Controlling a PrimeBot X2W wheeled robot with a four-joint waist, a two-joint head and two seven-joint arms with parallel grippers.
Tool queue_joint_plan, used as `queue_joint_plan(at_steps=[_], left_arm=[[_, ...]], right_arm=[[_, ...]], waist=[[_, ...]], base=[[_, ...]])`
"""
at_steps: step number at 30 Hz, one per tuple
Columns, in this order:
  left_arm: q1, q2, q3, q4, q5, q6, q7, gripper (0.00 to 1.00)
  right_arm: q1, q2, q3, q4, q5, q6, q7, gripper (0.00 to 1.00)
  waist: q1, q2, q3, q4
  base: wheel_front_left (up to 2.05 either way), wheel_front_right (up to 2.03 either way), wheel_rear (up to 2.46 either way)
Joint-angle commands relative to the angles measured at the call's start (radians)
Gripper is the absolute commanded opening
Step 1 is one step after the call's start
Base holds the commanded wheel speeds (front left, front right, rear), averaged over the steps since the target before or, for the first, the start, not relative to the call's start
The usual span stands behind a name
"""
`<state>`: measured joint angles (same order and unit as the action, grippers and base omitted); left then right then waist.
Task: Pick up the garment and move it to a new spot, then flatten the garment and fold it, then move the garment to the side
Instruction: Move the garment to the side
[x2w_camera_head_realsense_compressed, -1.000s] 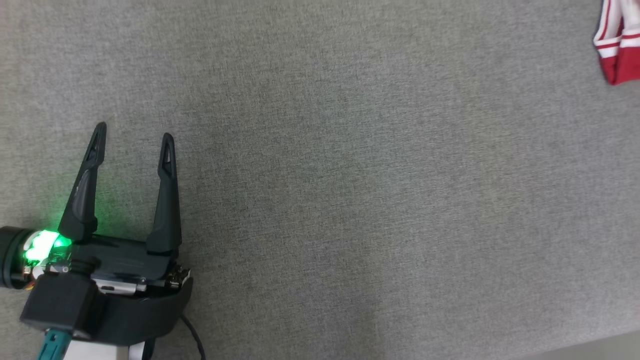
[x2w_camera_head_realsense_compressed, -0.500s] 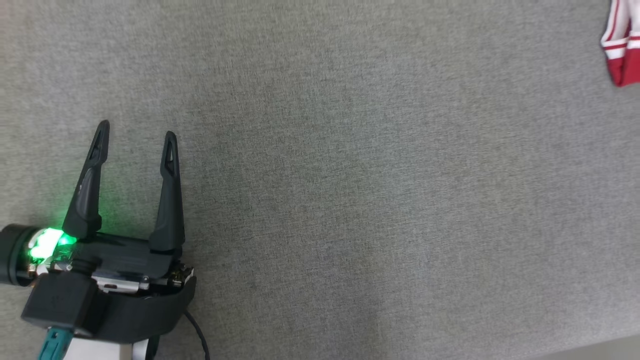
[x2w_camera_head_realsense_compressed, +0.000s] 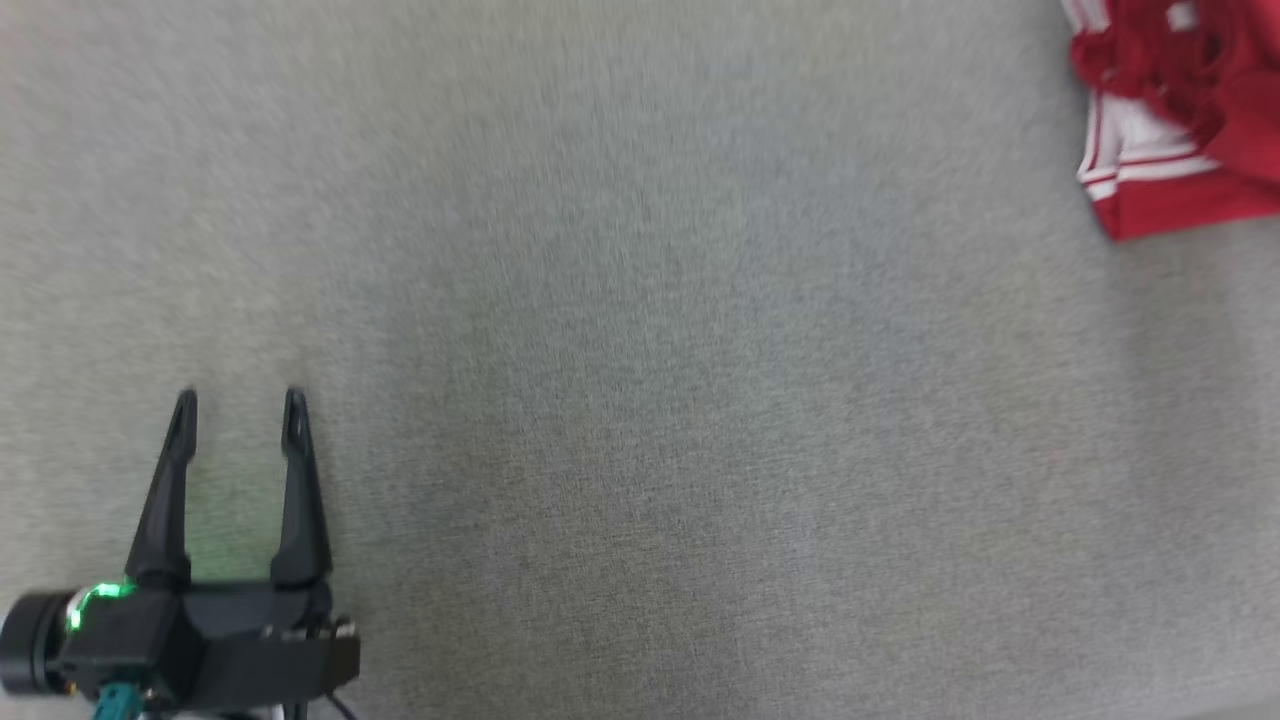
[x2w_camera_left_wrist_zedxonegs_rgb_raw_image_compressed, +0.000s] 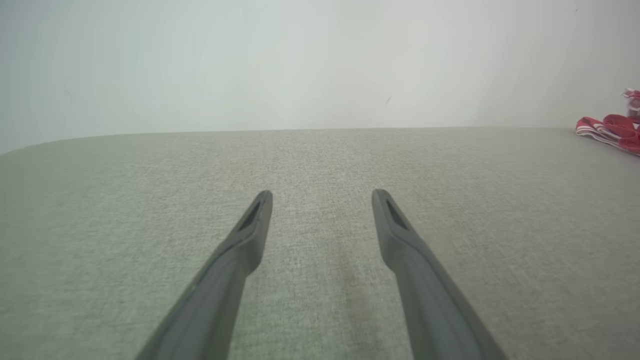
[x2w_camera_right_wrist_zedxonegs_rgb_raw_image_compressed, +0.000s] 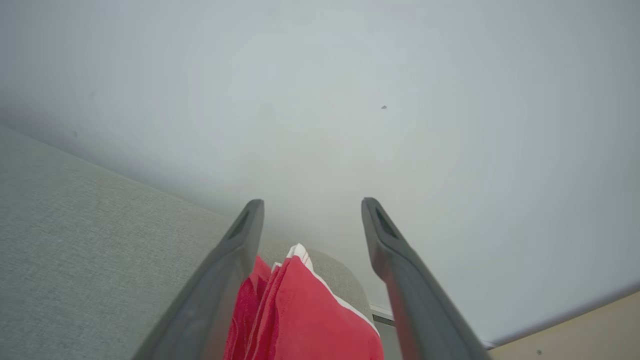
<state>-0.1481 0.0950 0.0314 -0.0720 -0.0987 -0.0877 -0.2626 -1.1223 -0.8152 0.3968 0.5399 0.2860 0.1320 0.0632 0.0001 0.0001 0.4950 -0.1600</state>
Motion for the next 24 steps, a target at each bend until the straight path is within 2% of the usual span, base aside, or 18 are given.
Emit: queue_joint_plan(at_steps=[1, 8, 12, 24], left_arm=[[0.04, -0.005, 0.018, 0.017, -0.006, 0.005, -0.002, 1.0], [0.121, -0.012, 0.058, 0.048, -0.01, 0.008, -0.003, 1.0], [0.142, -0.015, 0.063, 0.057, -0.012, 0.007, -0.003, 1.0], [0.185, -0.03, 0.063, 0.106, -0.021, 0.006, -0.003, 1.0]], right_arm=[[0.04, 0.041, 0.001, -0.007, -0.009, -0.003, -0.042, 1.0], [0.181, 0.179, -0.027, -0.011, 0.008, -0.003, -0.142, 1.0], [0.254, 0.227, -0.045, -0.026, 0.005, -0.003, -0.167, 1.0], [0.565, 0.41, -0.178, -0.16, -0.017, -0.003, -0.231, 1.0]], waist=[[-0.0001, -0.0001, -0.141, 0.022], [-0.0001, -0.0001, -0.27, 0.044], [-0.0001, -0.0001, -0.31, 0.054], [-0.0001, -0.0001, -0.416, 0.075]], base=[[0.0, 0.0, 0.0], [0.0, 0.0, 0.0], [0.0, 0.0, 0.0], [0.0, 0.0, 0.0]])
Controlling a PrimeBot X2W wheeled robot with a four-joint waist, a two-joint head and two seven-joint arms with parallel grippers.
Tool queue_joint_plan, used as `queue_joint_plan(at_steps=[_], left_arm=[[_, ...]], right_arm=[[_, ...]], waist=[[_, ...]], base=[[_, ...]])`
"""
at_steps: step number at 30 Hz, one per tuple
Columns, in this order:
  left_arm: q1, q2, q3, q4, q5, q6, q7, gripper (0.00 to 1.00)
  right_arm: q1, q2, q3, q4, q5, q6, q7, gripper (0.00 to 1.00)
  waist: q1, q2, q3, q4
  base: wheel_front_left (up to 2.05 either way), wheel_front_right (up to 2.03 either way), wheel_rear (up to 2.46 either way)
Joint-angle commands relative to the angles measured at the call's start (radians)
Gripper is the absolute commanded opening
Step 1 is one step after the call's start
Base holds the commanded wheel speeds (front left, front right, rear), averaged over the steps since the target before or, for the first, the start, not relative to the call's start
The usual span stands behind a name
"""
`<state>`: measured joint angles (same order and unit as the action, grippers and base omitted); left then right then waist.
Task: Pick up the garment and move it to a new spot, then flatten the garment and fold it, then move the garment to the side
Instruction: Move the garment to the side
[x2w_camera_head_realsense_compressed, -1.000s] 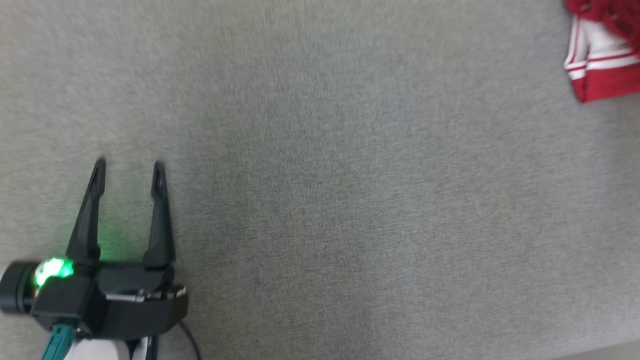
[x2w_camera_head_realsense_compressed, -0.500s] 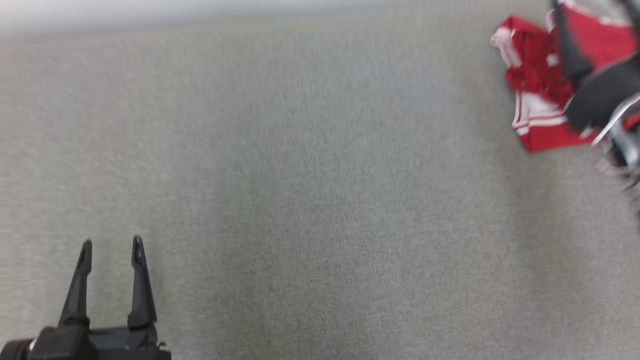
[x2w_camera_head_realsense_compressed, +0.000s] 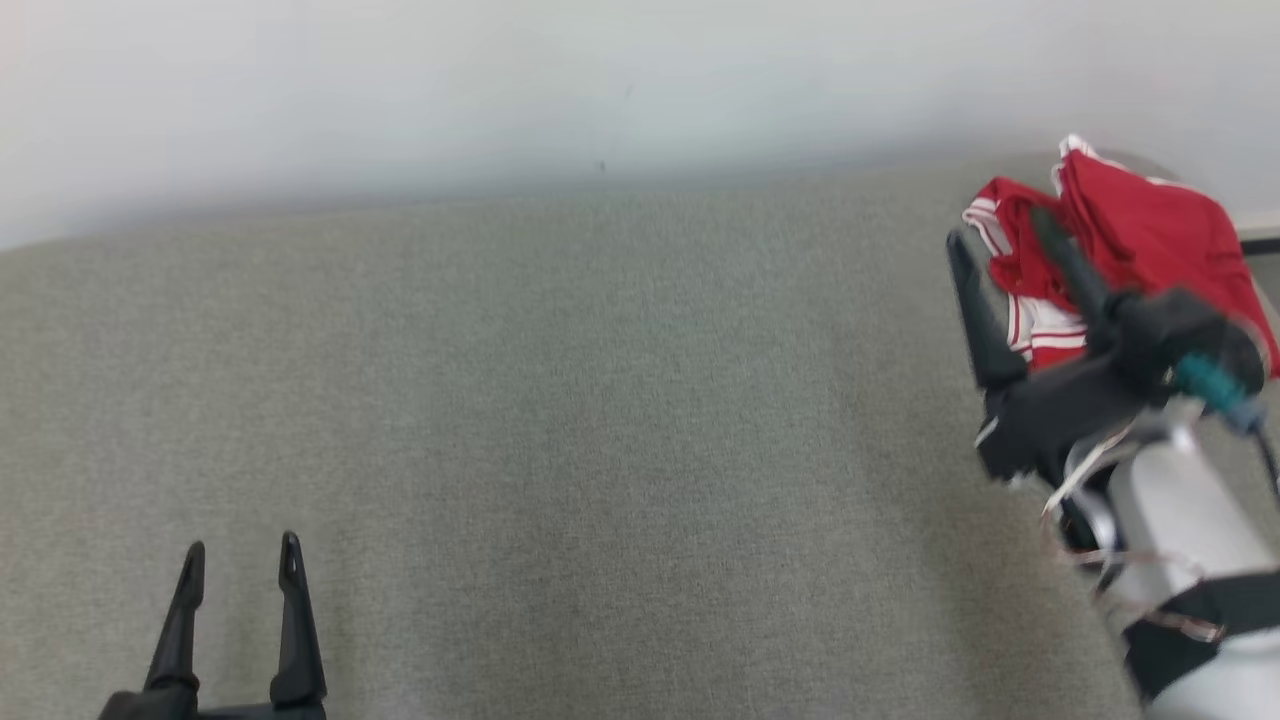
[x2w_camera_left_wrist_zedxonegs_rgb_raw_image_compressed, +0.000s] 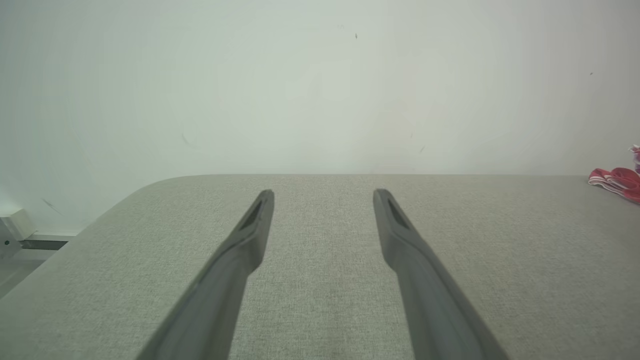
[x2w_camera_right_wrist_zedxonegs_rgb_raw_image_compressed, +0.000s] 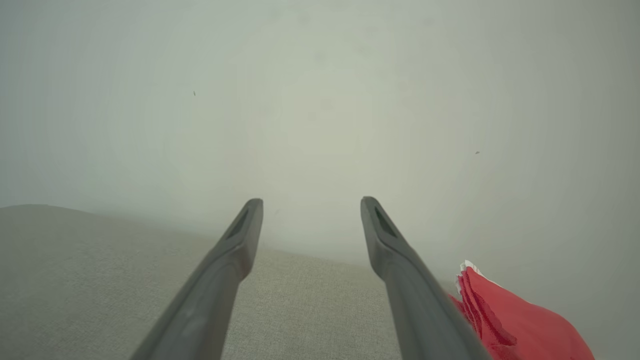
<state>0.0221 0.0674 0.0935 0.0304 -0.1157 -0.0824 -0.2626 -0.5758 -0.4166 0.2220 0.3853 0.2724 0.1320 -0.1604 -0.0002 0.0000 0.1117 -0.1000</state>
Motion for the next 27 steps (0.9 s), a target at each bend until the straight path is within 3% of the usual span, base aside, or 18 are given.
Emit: queue_joint_plan(at_steps=[1, 18, 27], left_arm=[[0.021, -0.004, 0.001, 0.008, -0.005, 0.001, -0.003, 1.0], [0.064, -0.013, 0.009, 0.04, -0.007, -0.001, -0.003, 1.0], [0.057, -0.015, 0.0, 0.061, -0.001, 0.0, -0.003, 1.0]], right_arm=[[0.048, 0.028, -0.017, -0.018, -0.006, -0.003, -0.01, 1.0], [0.419, 0.176, -0.152, -0.223, -0.053, -0.003, -0.01, 1.0], [0.536, 0.273, -0.193, -0.227, -0.088, -0.003, -0.061, 1.0]], waist=[[0.0002, 0.0, -0.042, 0.015], [0.0002, 0.0, -0.094, 0.017], [0.0002, 0.0, -0.097, 0.034]], base=[[0.0, 0.0, 0.0], [0.0, 0.0, 0.0], [0.0, 0.0, 0.0]])
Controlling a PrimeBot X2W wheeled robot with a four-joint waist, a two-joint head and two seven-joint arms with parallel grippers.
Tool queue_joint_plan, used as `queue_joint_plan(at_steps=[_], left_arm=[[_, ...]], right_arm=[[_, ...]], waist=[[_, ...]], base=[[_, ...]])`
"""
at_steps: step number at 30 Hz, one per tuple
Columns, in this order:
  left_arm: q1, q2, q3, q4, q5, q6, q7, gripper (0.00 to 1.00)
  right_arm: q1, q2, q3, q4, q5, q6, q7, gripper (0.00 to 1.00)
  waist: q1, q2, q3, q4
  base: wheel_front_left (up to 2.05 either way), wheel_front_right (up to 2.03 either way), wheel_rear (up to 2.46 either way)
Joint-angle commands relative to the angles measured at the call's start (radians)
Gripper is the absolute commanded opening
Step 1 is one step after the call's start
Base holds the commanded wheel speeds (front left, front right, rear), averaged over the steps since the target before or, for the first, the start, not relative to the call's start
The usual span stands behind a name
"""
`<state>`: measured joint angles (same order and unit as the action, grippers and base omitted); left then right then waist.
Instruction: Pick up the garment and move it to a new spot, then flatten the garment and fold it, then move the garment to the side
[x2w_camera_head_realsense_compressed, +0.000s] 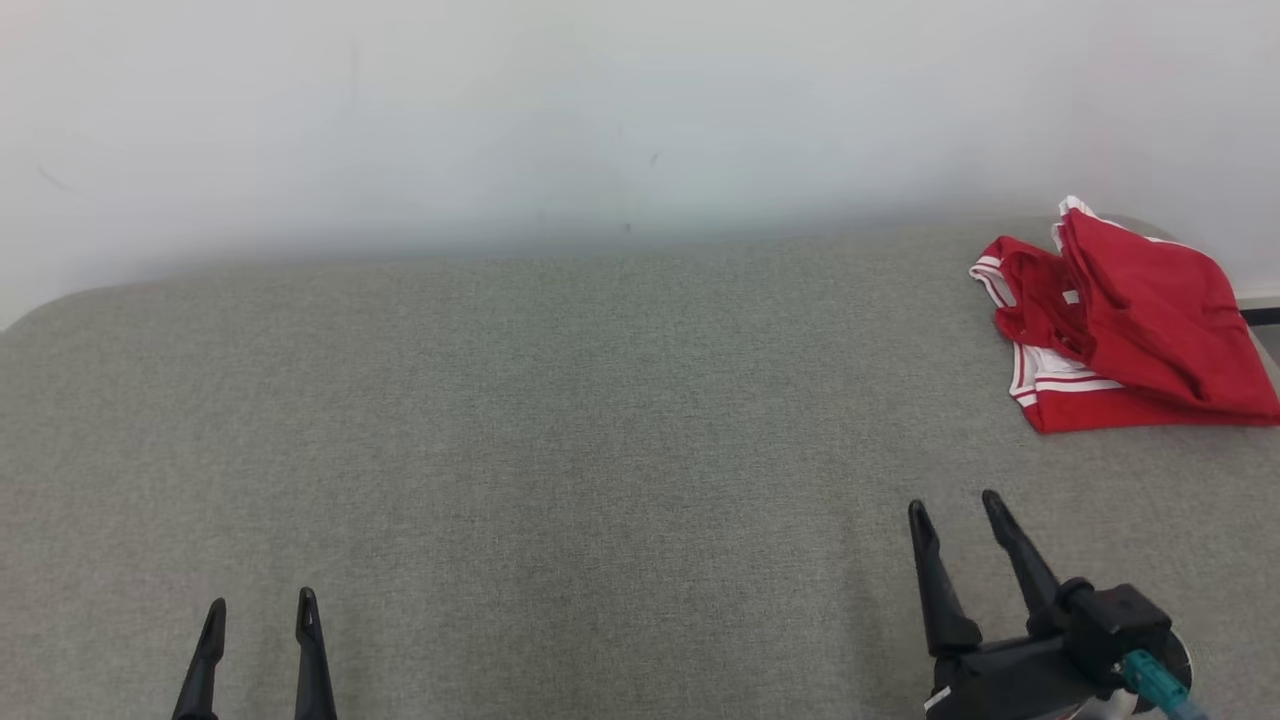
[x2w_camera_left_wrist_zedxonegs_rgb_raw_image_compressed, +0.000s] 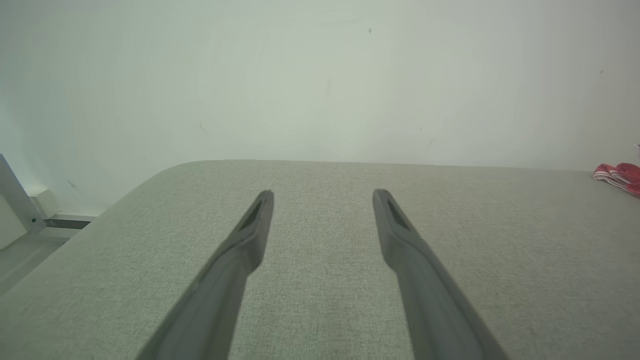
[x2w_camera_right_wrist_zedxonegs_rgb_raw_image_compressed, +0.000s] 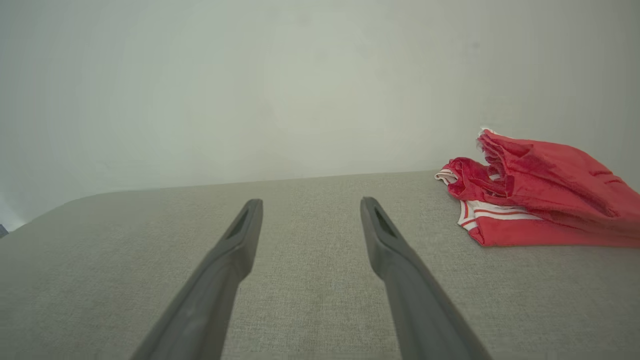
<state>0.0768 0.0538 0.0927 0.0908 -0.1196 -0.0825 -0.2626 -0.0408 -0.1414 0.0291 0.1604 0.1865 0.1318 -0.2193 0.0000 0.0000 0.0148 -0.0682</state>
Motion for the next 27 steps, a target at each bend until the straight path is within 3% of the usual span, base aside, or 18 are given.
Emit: queue_joint_plan(at_steps=[1, 27], left_arm=[[0.002, -0.002, -0.001, 0.004, 0.003, 0.001, -0.003, 1.0], [0.015, -0.003, 0.006, 0.074, 0.027, 0.011, -0.003, 1.0]], right_arm=[[0.009, 0.005, -0.005, 0.002, -0.004, -0.003, -0.005, 1.0], [0.074, 0.053, -0.01, 0.042, -0.047, -0.003, -0.046, 1.0]], waist=[[0.0, 0.0, -0.001, 0.004], [0.0, 0.0, -0.026, 0.023]], base=[[0.0, 0.0, 0.0], [0.0, 0.0, 0.0]])
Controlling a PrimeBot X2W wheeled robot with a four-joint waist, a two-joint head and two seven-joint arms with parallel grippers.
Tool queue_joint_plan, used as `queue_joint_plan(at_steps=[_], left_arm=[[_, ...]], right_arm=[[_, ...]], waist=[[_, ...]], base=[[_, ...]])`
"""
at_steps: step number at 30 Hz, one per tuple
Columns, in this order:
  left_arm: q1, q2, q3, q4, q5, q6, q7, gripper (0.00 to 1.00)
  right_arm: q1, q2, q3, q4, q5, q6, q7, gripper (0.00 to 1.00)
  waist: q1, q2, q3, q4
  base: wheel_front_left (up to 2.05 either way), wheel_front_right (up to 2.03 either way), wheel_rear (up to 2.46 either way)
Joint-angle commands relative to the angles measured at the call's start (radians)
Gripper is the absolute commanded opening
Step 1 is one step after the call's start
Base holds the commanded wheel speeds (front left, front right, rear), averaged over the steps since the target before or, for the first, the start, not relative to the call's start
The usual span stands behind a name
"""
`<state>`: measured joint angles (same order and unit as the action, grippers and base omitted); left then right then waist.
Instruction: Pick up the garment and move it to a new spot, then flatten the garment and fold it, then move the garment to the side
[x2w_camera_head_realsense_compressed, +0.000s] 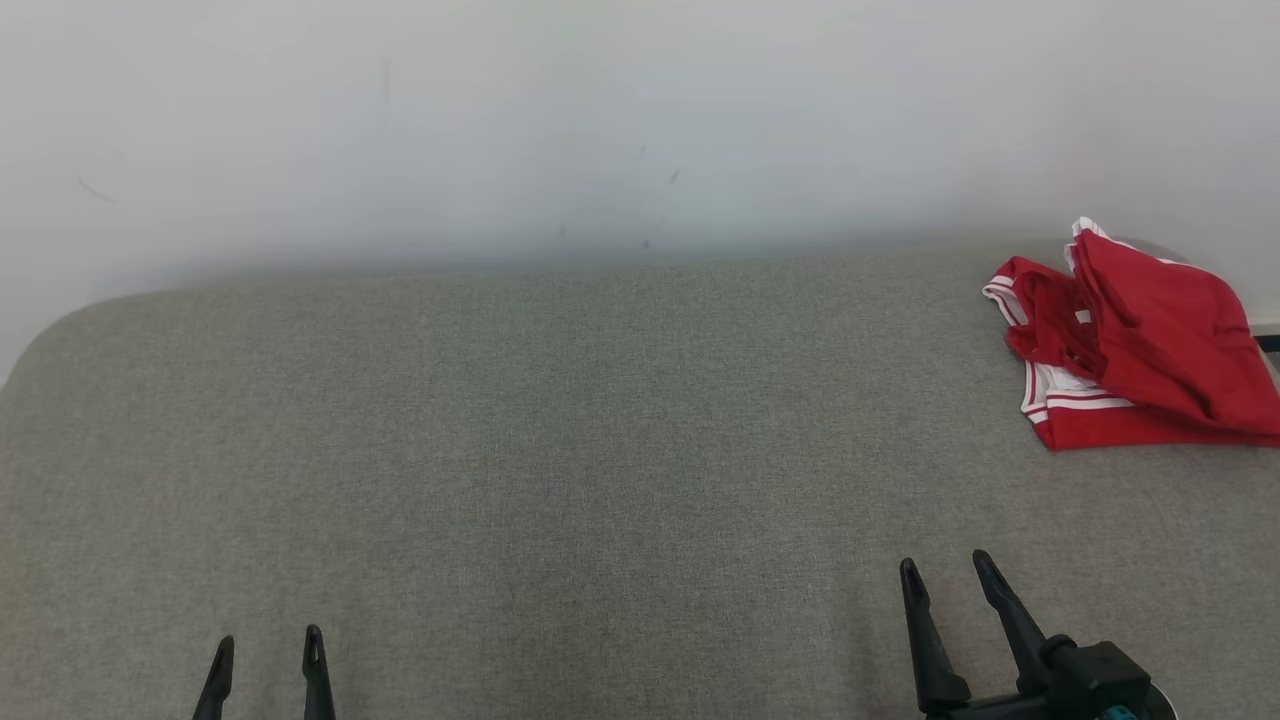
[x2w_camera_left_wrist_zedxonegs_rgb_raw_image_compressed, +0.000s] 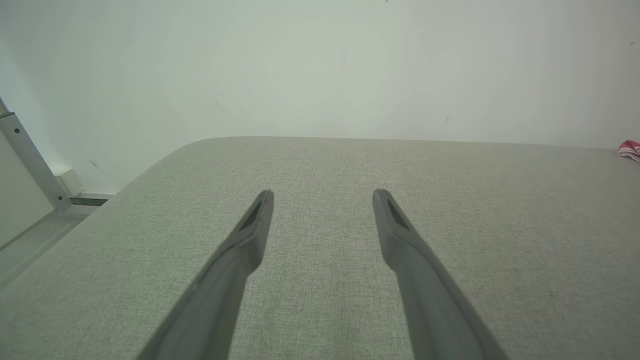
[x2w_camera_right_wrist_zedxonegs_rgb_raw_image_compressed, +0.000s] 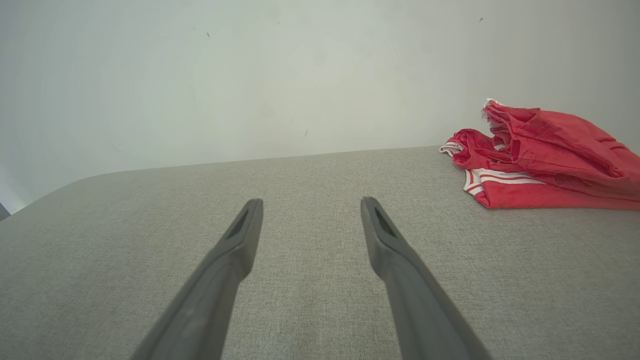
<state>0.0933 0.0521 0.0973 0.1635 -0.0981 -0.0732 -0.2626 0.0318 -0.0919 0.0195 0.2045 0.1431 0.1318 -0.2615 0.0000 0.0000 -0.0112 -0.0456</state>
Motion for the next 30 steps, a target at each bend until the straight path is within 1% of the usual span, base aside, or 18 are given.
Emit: queue_joint_plan(at_steps=[1, 10, 11, 14, 17, 18, 30], left_arm=[[-0.001, -0.001, 0.0, 0.001, 0.007, 0.003, -0.003, 1.0], [-0.006, -0.001, 0.0, 0.007, 0.004, 0.004, -0.003, 1.0], [-0.002, 0.0, -0.002, 0.006, 0.0, 0.003, 0.0, 0.0], [0.0, -0.003, 0.001, 0.033, -0.007, 0.002, 0.004, 0.0], [-0.02, -0.003, 0.014, 0.047, -0.066, 0.0, 0.03, 0.0], [-0.02, -0.003, 0.014, 0.047, -0.066, 0.0, 0.03, 0.0], [-0.044, -0.002, 0.007, 0.044, -0.307, -0.01, 0.082, 0.0]], right_arm=[[0.001, 0.004, -0.001, -0.004, -0.003, -0.003, -0.004, 1.0], [0.001, 0.004, 0.001, -0.011, -0.006, -0.003, -0.004, 1.0], [0.0, 0.0, 0.0, -0.008, -0.003, 0.0, 0.0, 0.0], [0.006, 0.001, 0.0, 0.014, 0.003, 0.0, 0.004, 0.0], [0.0, 0.002, -0.005, 0.014, 0.066, 0.0, 0.019, 0.0], [0.0, 0.002, -0.005, 0.014, 0.066, 0.0, 0.019, 0.0], [-0.025, 0.008, -0.025, 0.018, 0.297, 0.0, 0.077, 0.0]], waist=[[0.0, 0.0, 0.0, 0.0], [0.0, 0.0, 0.001, -0.001], [0.0, 0.0, 0.001, -0.001], [0.0, 0.0, 0.001, -0.001], [0.0, 0.0, 0.001, 0.001], [0.0, 0.0, 0.001, 0.001], [0.0, 0.0, 0.003, 0.005]], base=[[0.0, 0.0, 0.0], [0.0, 0.0, 0.0], [0.0, 0.0, 0.0], [0.0, 0.0, 0.0], [0.0, 0.0, 0.0], [0.0, 0.0, 0.0], [0.0, 0.0, 0.0]])
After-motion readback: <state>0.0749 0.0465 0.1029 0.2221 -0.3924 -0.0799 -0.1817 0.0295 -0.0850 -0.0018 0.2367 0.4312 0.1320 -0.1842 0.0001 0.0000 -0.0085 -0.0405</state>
